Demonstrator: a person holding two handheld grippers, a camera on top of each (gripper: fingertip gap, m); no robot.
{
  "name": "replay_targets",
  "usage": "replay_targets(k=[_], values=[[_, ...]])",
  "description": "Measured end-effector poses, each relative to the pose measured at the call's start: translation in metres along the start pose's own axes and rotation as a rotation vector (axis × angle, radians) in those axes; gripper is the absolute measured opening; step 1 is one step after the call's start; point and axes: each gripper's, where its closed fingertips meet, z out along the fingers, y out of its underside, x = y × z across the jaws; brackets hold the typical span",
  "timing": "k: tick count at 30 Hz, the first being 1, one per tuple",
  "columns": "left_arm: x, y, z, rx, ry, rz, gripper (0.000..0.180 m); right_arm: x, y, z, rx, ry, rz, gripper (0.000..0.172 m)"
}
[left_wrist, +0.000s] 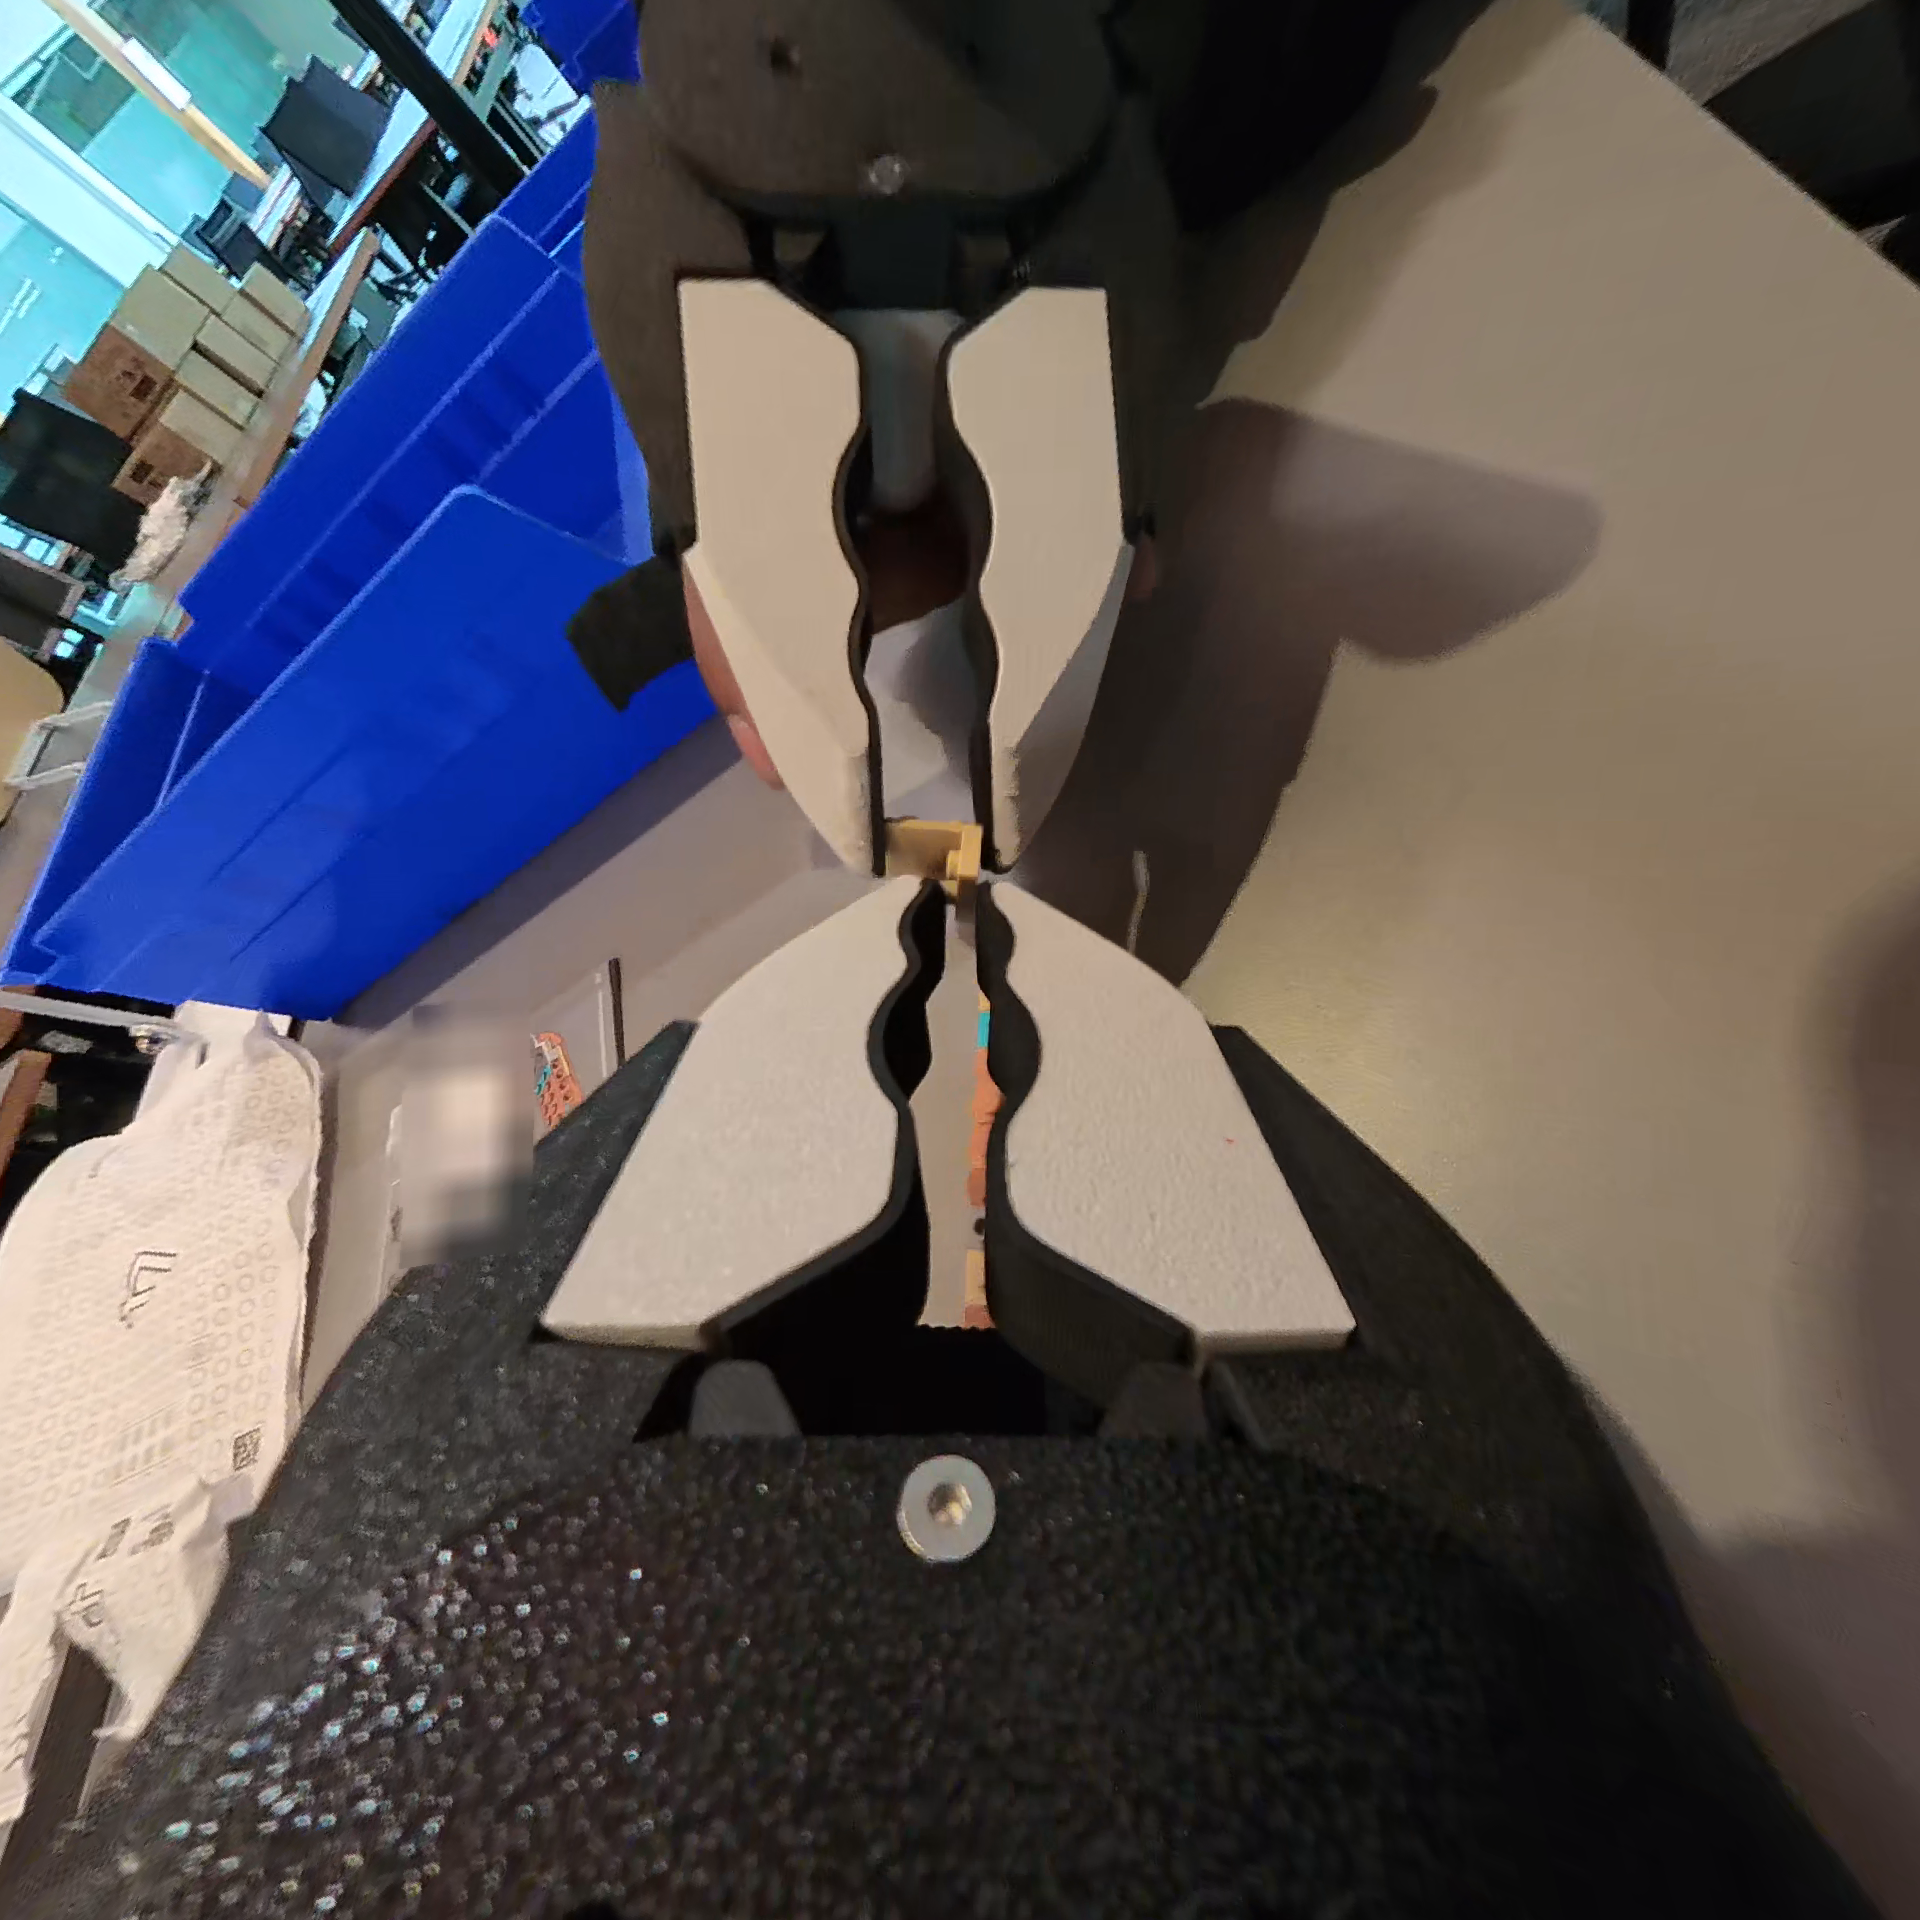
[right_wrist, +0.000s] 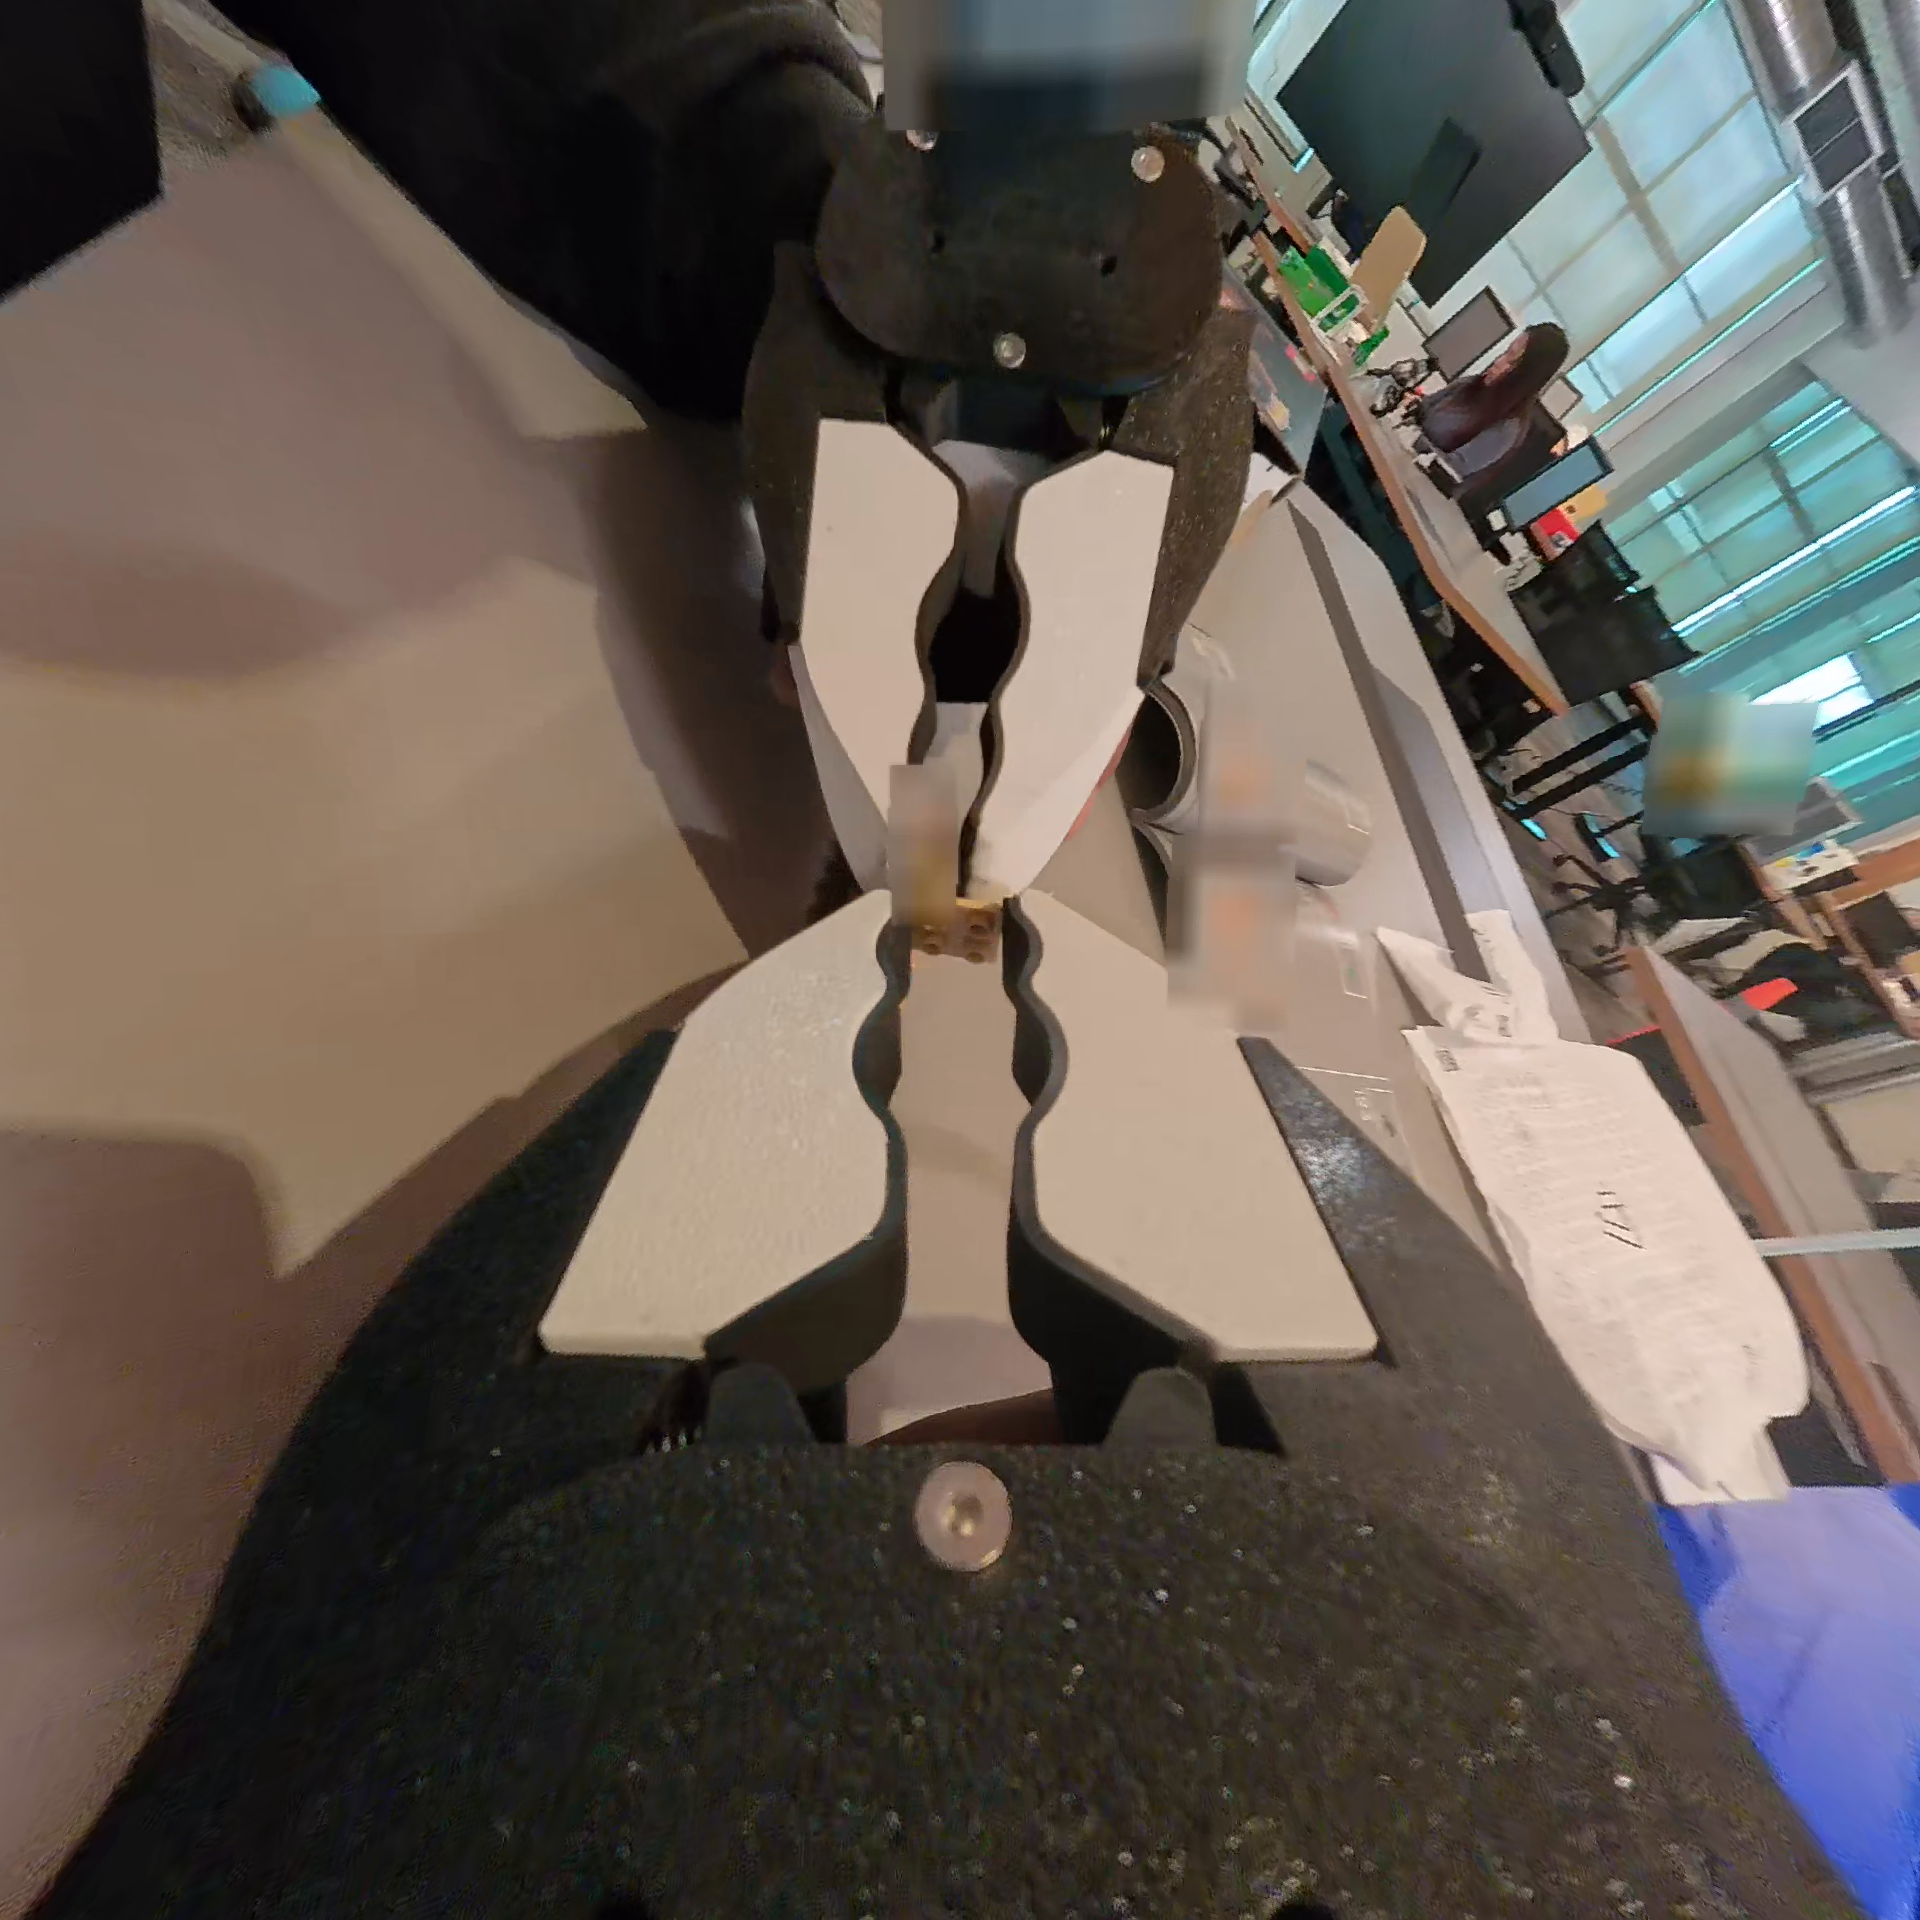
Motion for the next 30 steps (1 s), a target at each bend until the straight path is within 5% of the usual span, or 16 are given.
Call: replay_targets(k=[14,30], values=[[0.010,0.046,0.001,-0.256,0.127,-0.162,0.040,-0.005,0.025,0.008,-0.137,0.005,-0.201,0.016],[0.021,0.041,0.010,-0.233,0.245,-0.451,0.020,-0.010,0.029,0.010,-0.124,-0.025,-0.315,0.016]])
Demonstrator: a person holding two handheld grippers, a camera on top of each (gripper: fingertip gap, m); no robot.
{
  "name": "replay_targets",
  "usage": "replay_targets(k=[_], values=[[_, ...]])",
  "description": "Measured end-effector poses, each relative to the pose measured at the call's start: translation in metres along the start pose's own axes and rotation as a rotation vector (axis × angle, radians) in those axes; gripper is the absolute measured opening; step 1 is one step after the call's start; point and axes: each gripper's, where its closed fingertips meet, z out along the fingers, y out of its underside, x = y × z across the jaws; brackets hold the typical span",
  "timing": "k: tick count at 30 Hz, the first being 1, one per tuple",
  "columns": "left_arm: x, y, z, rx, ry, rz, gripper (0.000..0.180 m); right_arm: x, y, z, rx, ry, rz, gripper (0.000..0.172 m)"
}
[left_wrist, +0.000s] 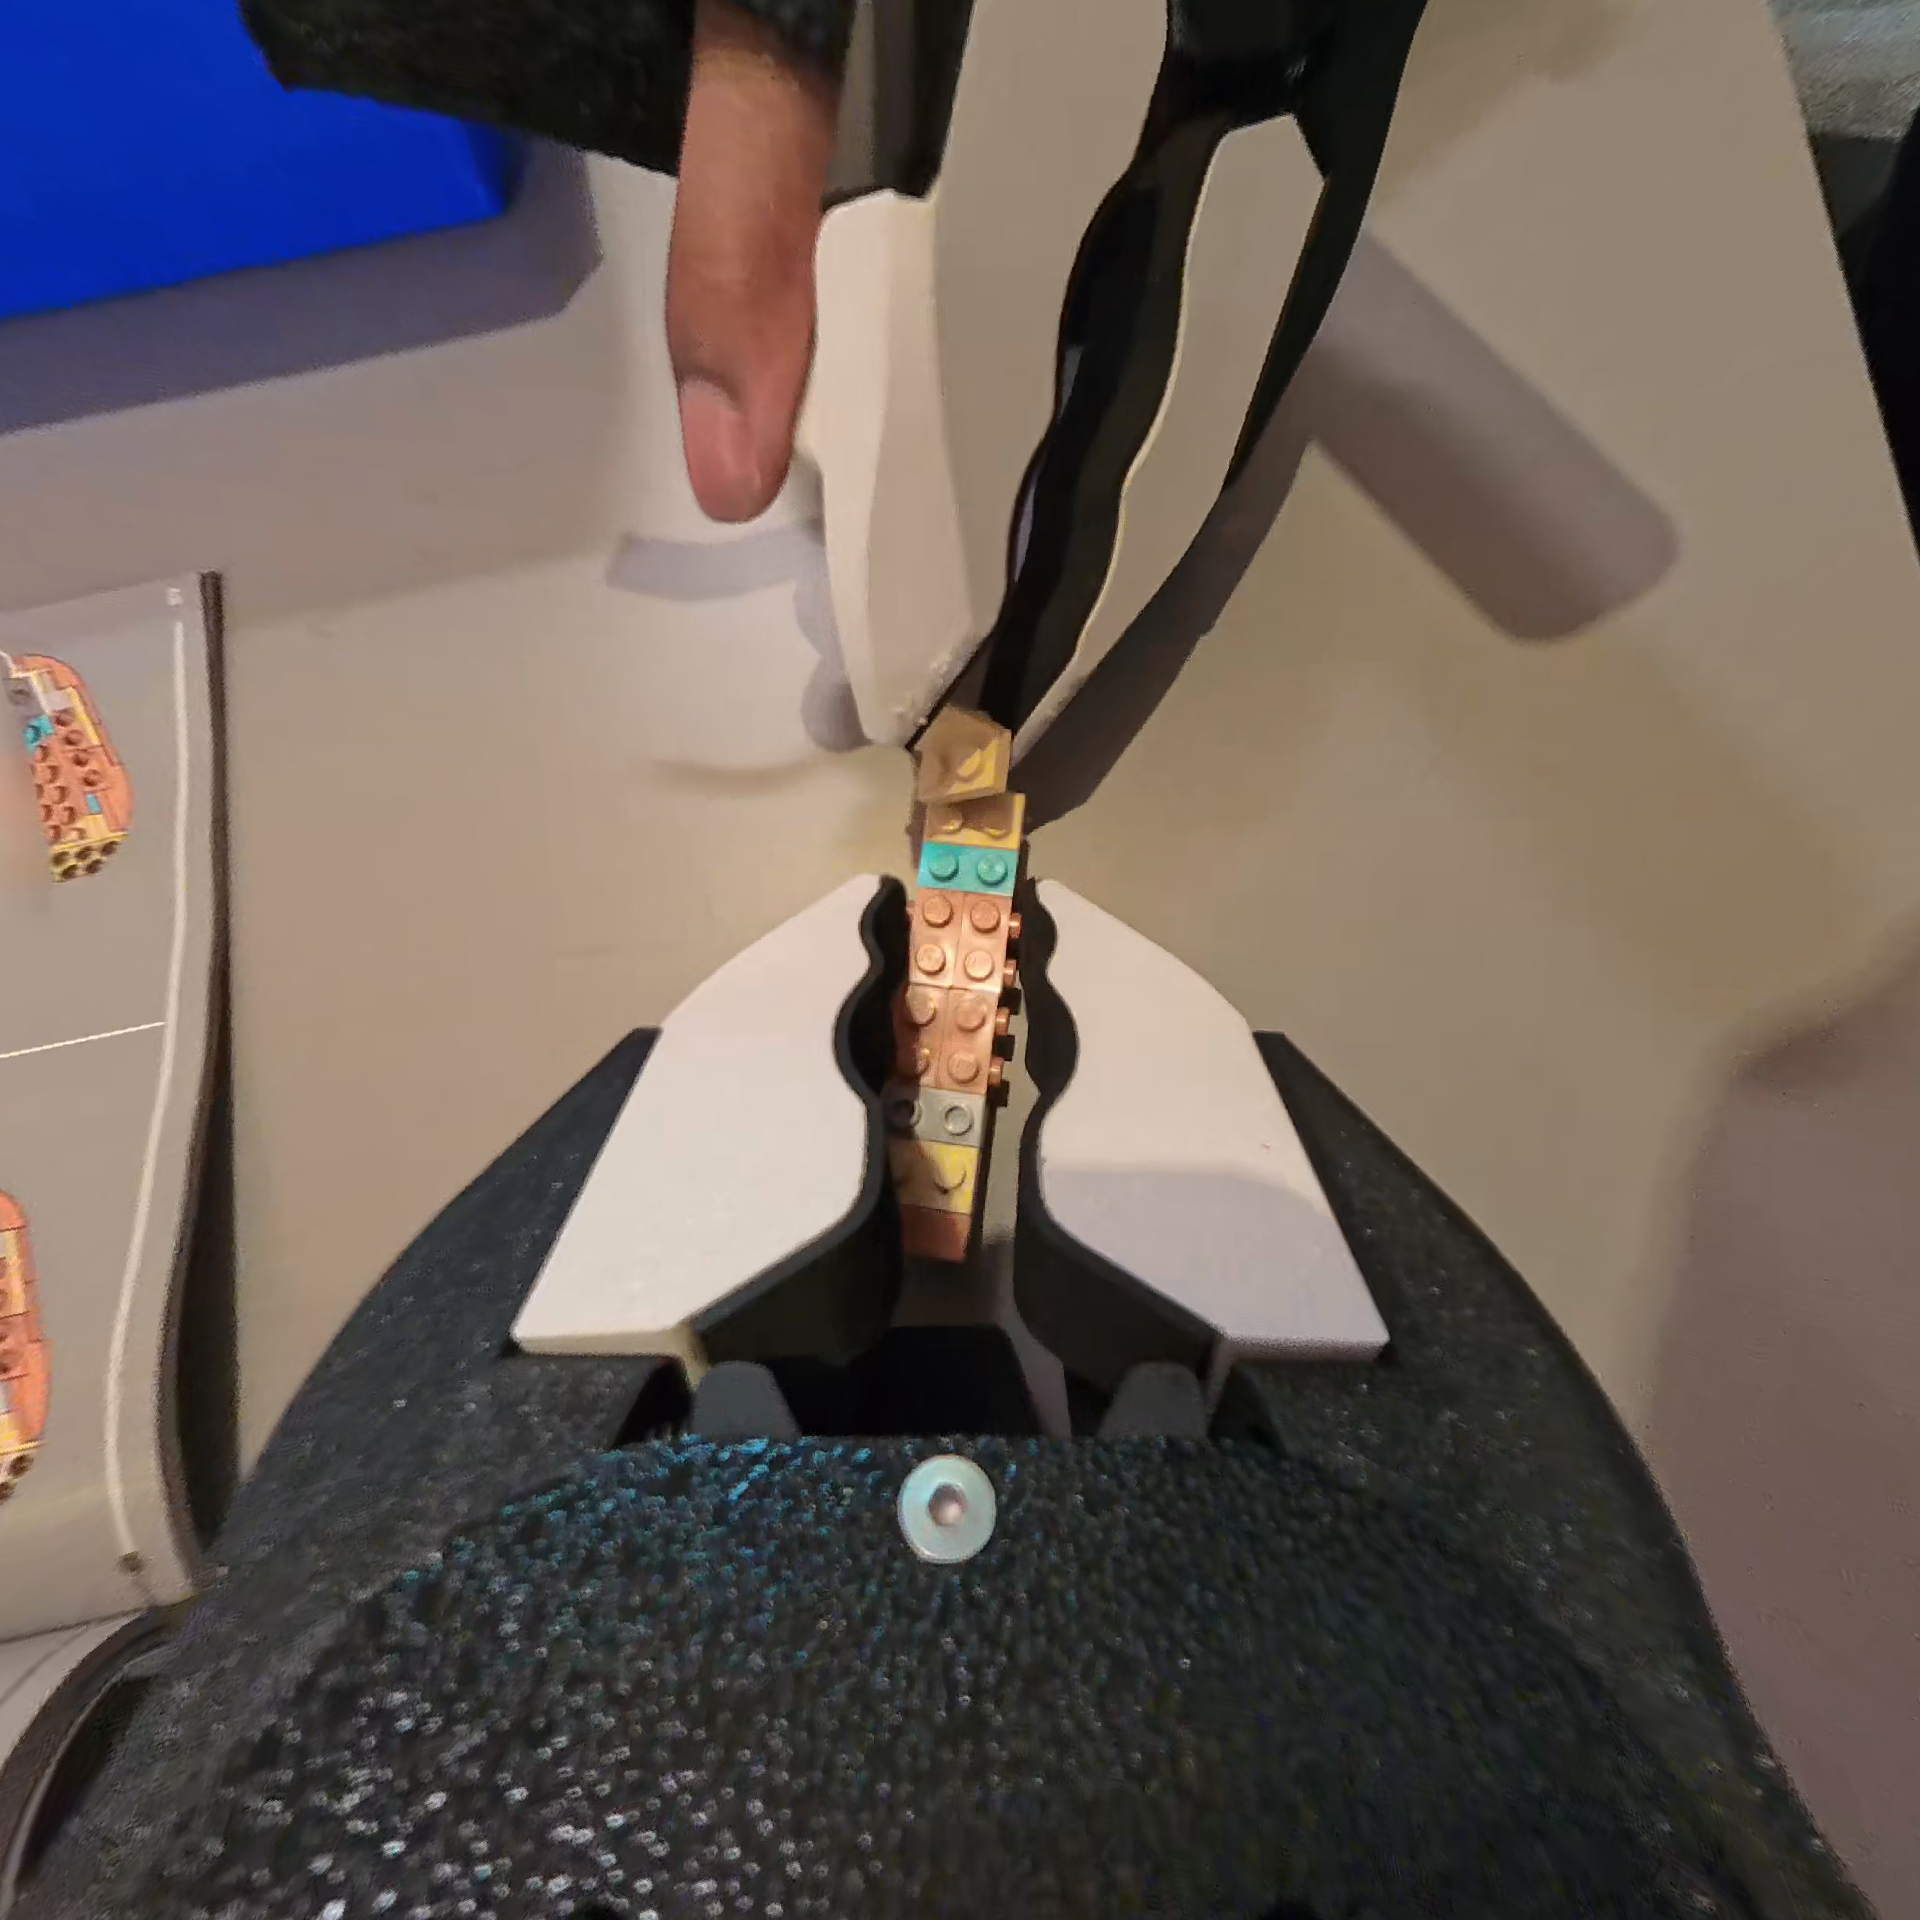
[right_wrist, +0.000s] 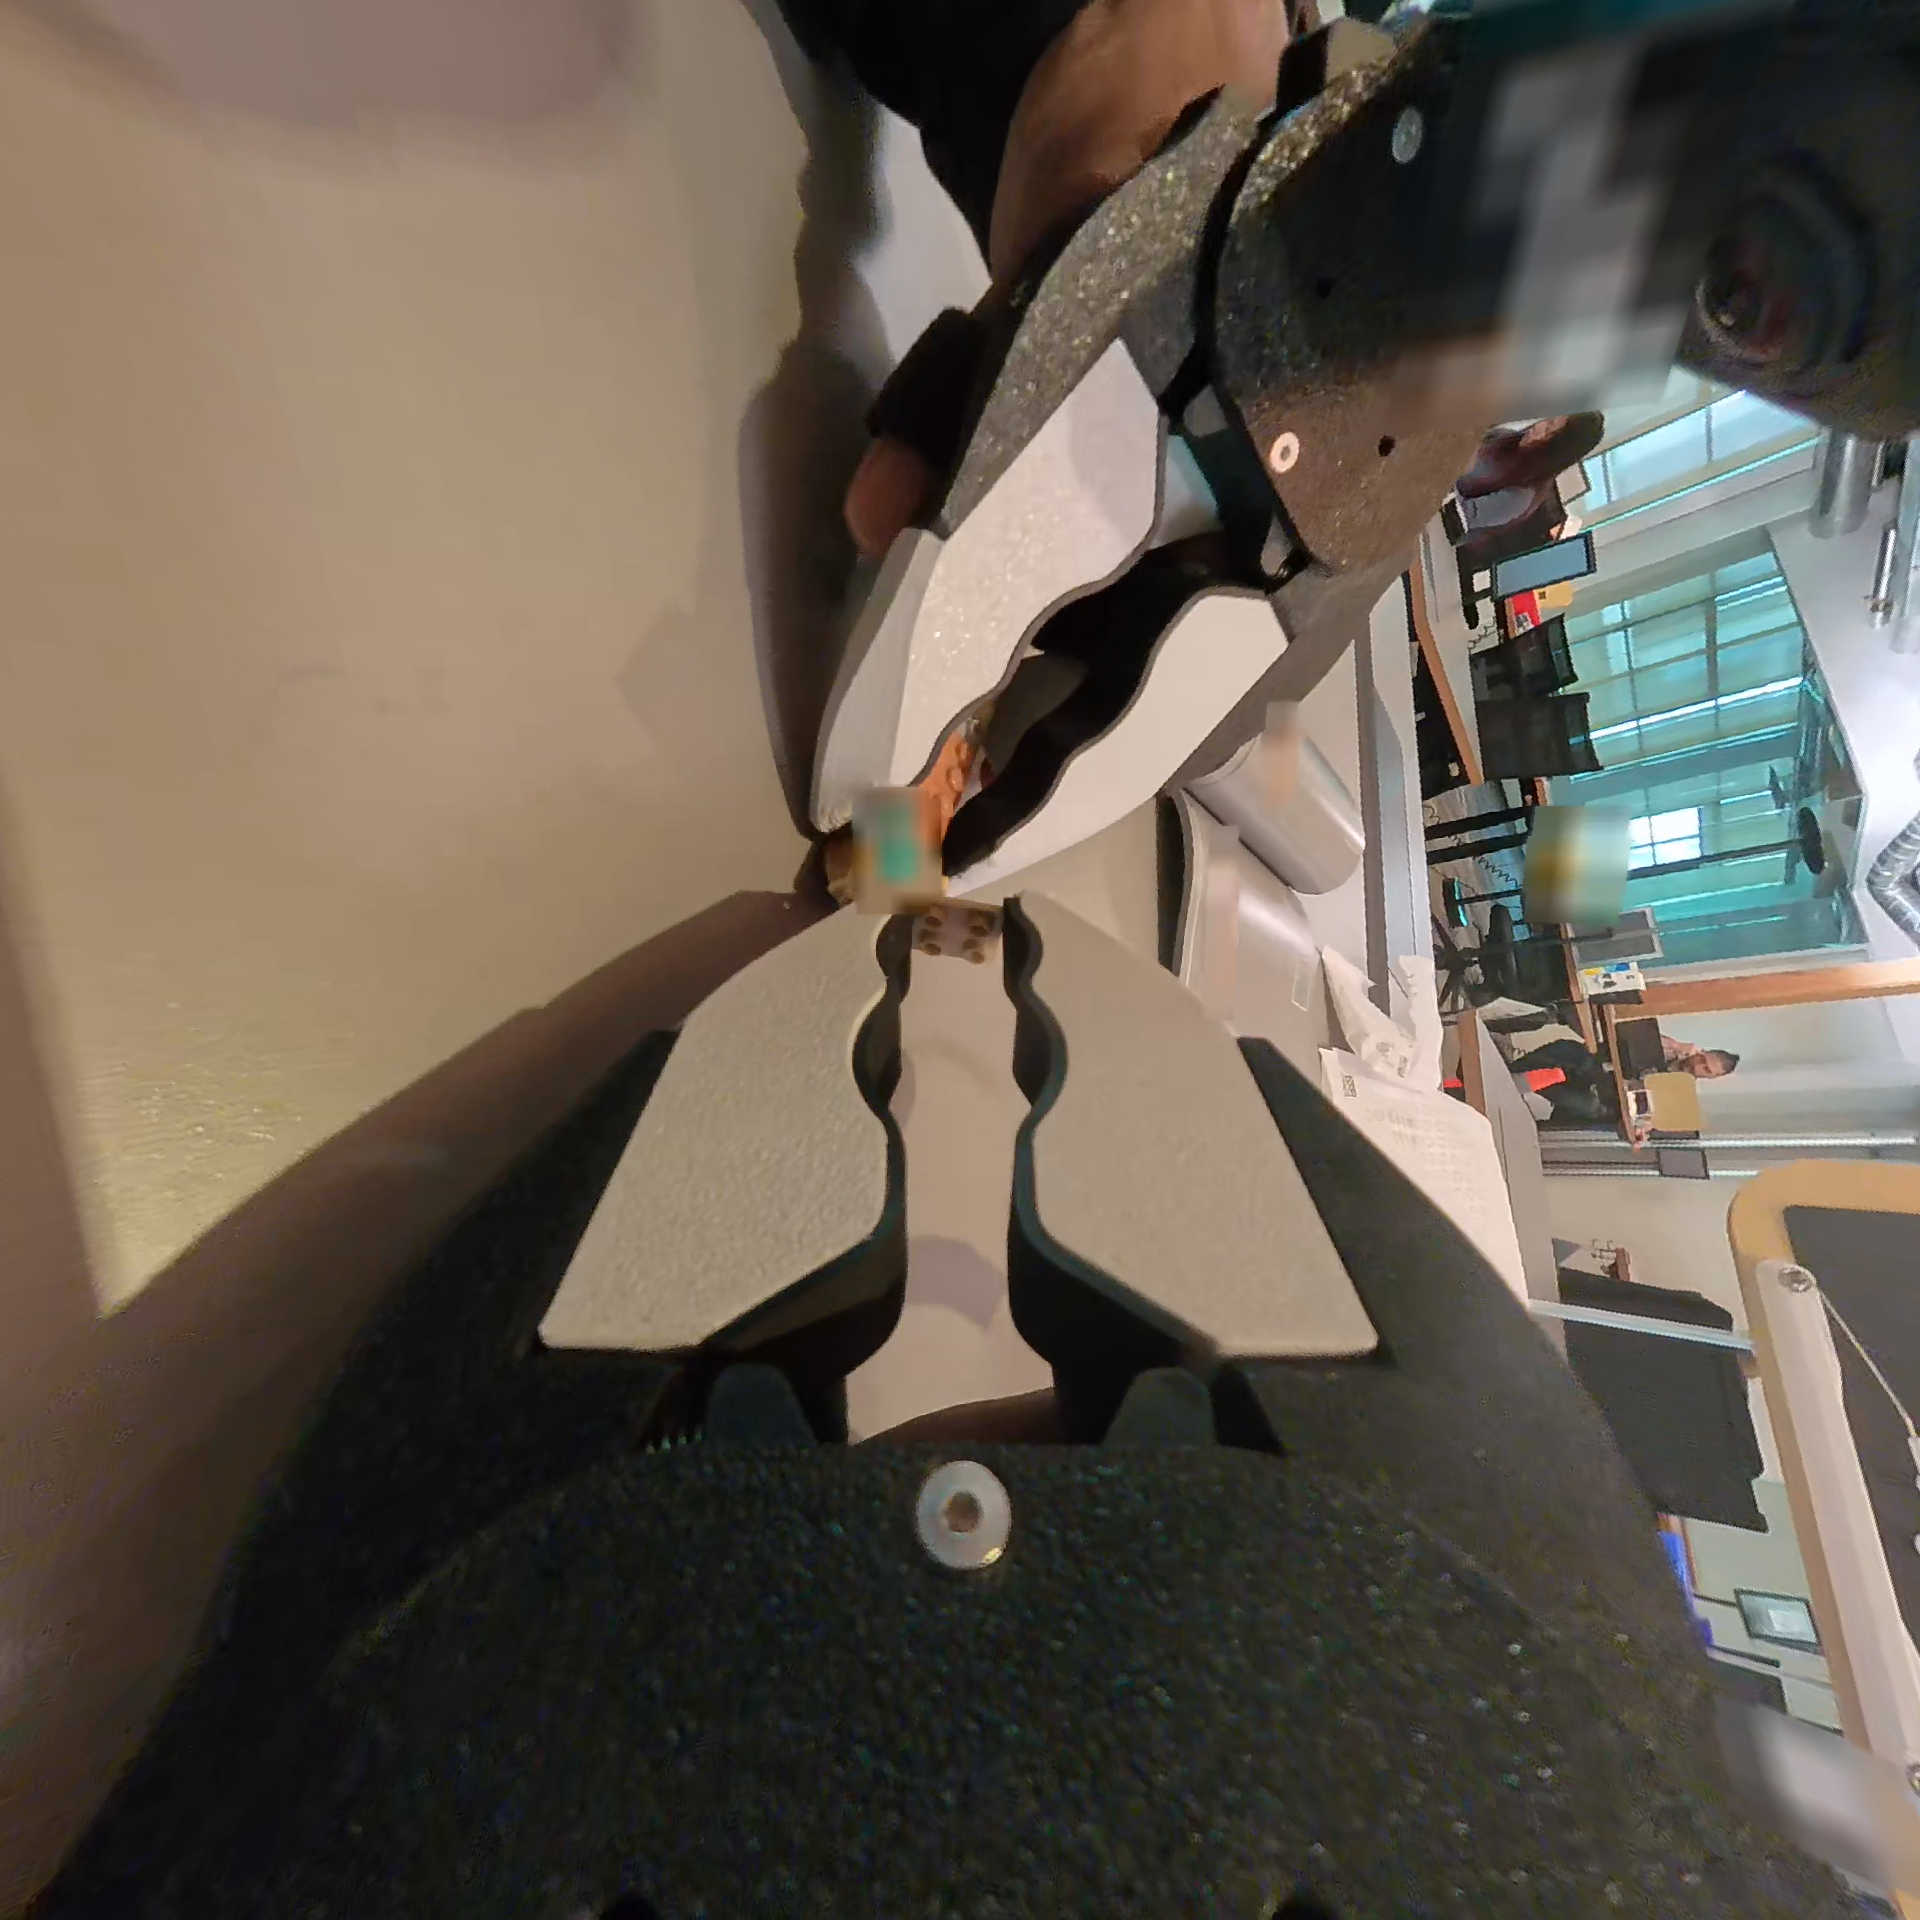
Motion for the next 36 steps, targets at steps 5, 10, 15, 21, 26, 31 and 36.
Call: replay_targets(k=[5,10,15,21,26,31,36], values=[[0.003,-0.002,0.001,0.016,0.030,-0.020,0.020,-0.006,0.000,0.001,-0.006,-0.008,-0.060,0.016],[0.003,-0.002,-0.001,0.027,0.042,-0.037,0.020,-0.007,-0.003,0.001,0.012,-0.015,-0.059,0.016],[0.006,-0.003,-0.002,0.039,0.067,-0.037,0.020,-0.012,-0.006,0.001,0.036,-0.046,-0.057,0.015],[0.006,-0.001,-0.001,0.022,0.055,-0.022,0.020,-0.006,-0.001,-0.008,0.009,-0.068,0.022,0.021],[0.007,0.001,-0.003,0.019,0.062,-0.034,0.020,-0.016,0.011,-0.030,-0.080,-0.246,0.273,0.027],[0.008,0.001,-0.003,0.017,0.070,-0.034,0.020,-0.030,0.011,-0.025,-0.093,-0.303,0.318,0.034],[0.012,0.001,-0.002,0.011,0.082,-0.028,0.020,-0.030,0.012,-0.013,-0.122,-0.254,0.254,0.010]])
